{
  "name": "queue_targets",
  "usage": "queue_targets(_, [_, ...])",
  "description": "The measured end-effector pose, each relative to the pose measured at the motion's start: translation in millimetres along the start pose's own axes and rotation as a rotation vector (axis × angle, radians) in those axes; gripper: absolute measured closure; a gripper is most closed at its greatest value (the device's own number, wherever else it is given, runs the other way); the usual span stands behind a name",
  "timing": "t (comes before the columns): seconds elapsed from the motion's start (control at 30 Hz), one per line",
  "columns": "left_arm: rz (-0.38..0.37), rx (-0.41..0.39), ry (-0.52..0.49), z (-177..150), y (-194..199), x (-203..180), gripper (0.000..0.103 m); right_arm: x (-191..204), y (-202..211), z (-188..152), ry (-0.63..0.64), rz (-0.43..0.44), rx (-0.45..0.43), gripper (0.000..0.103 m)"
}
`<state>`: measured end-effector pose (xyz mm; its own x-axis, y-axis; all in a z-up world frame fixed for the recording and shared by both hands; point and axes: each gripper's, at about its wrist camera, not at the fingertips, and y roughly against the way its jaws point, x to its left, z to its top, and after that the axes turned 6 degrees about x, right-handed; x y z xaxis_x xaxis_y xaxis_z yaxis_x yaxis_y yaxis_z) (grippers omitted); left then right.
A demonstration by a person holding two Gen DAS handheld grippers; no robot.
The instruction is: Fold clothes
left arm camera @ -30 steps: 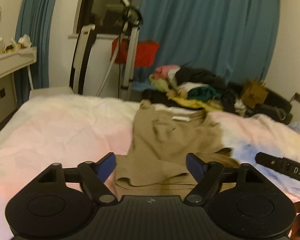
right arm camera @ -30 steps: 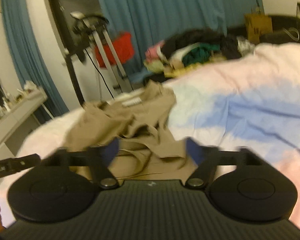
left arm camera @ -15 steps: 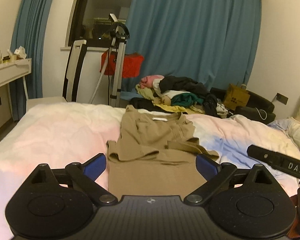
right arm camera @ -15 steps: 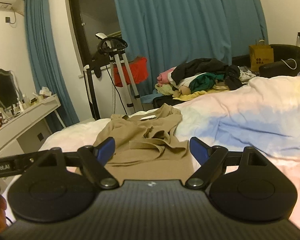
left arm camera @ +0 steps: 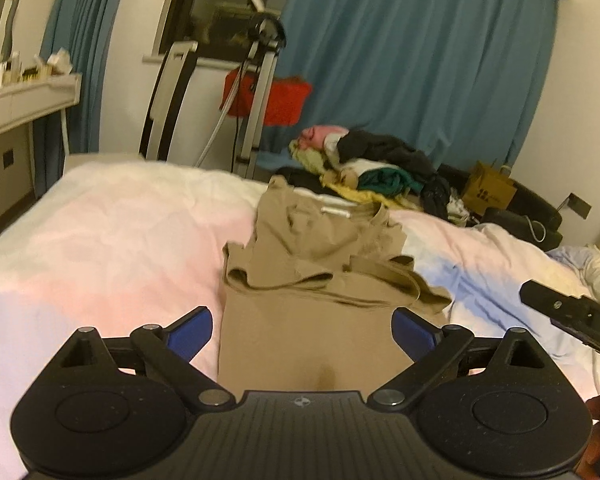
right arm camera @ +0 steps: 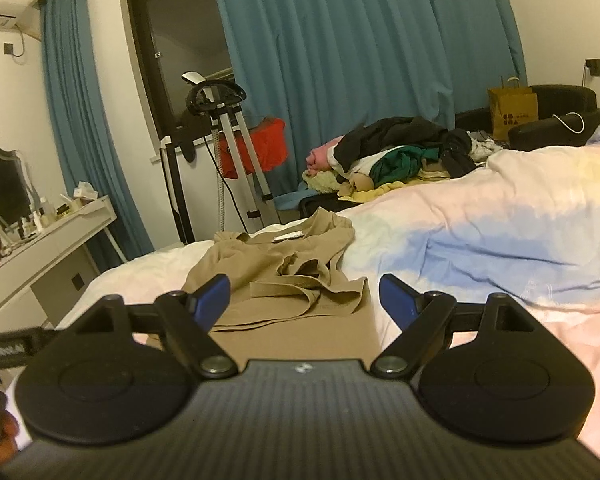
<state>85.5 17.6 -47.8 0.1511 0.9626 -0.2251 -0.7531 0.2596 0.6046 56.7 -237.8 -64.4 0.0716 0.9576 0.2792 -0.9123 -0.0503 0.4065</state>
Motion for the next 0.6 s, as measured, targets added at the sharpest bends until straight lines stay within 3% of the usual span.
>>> queue_targets(0.1, [-0.019, 0.041, 0.045, -2, -6, 7, 0.006, -2, -4, -1, -0.024, 0.006, 0.022, 0.02])
queue_targets(0.2, [-0.044, 0.079, 0.091, -3, -11, 12, 0.006, -10, -16, -6, -0.11, 0.029, 0.107, 0.02])
queue_targets(0.37, [-0.082, 0.109, 0.159, -5, -13, 16, 0.006, -37, -37, -28, -0.404, 0.157, 0.327, 0.02])
queue_targets(0.6, [-0.143, 0.165, 0.233, -8, -22, 19, 0.006, -56, -65, -74, -0.78, 0.308, 0.541, 0.019])
